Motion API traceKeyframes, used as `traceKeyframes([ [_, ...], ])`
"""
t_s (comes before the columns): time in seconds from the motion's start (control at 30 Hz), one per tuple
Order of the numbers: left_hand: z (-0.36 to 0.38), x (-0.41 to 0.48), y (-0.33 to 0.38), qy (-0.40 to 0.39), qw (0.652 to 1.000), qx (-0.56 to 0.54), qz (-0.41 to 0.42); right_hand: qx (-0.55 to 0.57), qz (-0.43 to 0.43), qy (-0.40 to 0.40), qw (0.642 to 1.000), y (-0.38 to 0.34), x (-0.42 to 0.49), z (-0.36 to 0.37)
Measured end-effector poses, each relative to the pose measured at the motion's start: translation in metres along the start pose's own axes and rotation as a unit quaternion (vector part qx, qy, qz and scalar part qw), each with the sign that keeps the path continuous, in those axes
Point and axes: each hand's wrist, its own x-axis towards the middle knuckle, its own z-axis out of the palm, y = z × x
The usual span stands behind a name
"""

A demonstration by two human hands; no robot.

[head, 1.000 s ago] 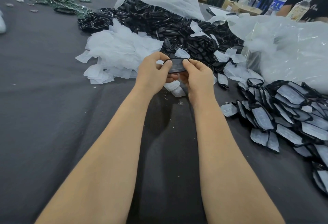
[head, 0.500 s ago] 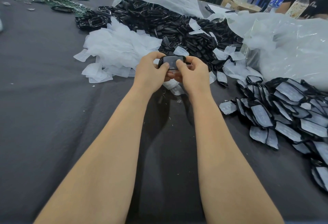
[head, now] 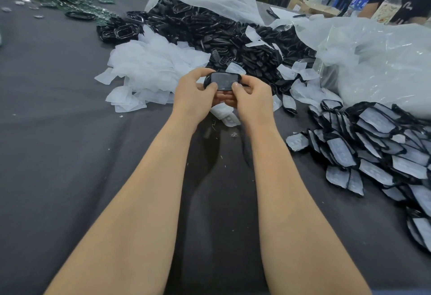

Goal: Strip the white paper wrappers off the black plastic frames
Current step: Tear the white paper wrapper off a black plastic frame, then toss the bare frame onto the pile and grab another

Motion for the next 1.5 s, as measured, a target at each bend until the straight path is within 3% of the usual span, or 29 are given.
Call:
traceKeyframes([
  [0.1,0.001,-0.001,0.003,-0.005,1.000,-0.021,-0.012,0.010,0.010,0.013,1.000,-0.005,-0.001,-0.002],
  [0.27,0.015,-0.005,0.018,-0.011,0.999,-0.035,0.004,-0.092,-0.022,0.098,0.991,-0.015,0.000,-0.020],
  [0.5,0.102,-0.012,0.065,-0.061,0.982,0.119,0.135,-0.112,-0.035,0.273,0.955,-0.030,-0.008,-0.105],
  [0.67,0.174,-0.030,0.078,-0.096,0.969,0.166,0.153,-0.147,-0.025,0.376,0.915,-0.027,-0.021,-0.170],
  [0.83,0.221,-0.043,0.065,-0.105,0.926,0.330,0.150,-0.272,0.049,0.393,0.877,-0.007,-0.031,-0.200],
  [0.93,0.230,-0.046,0.056,-0.109,0.906,0.375,0.166,-0.324,0.110,0.402,0.849,-0.002,-0.032,-0.205],
  [1.0,0.229,-0.043,0.056,-0.110,0.916,0.353,0.158,-0.340,0.107,0.417,0.836,-0.003,-0.030,-0.203],
  [1.1,0.213,-0.032,0.062,-0.096,0.966,0.202,0.126,-0.326,0.008,0.445,0.834,-0.012,-0.025,-0.185],
  [1.17,0.190,-0.020,0.067,-0.070,0.985,0.102,0.119,-0.305,-0.073,0.429,0.847,-0.021,-0.017,-0.163],
  [1.23,0.158,-0.003,0.066,-0.035,0.992,0.049,0.107,-0.274,-0.120,0.363,0.882,-0.029,-0.006,-0.133],
  [1.37,0.085,0.038,0.050,0.068,0.997,-0.028,0.033,-0.257,-0.085,0.146,0.951,-0.031,0.023,-0.062],
  [1.5,0.024,0.072,0.035,0.134,0.985,-0.089,-0.057,-0.296,-0.047,0.032,0.953,-0.020,0.051,0.002],
])
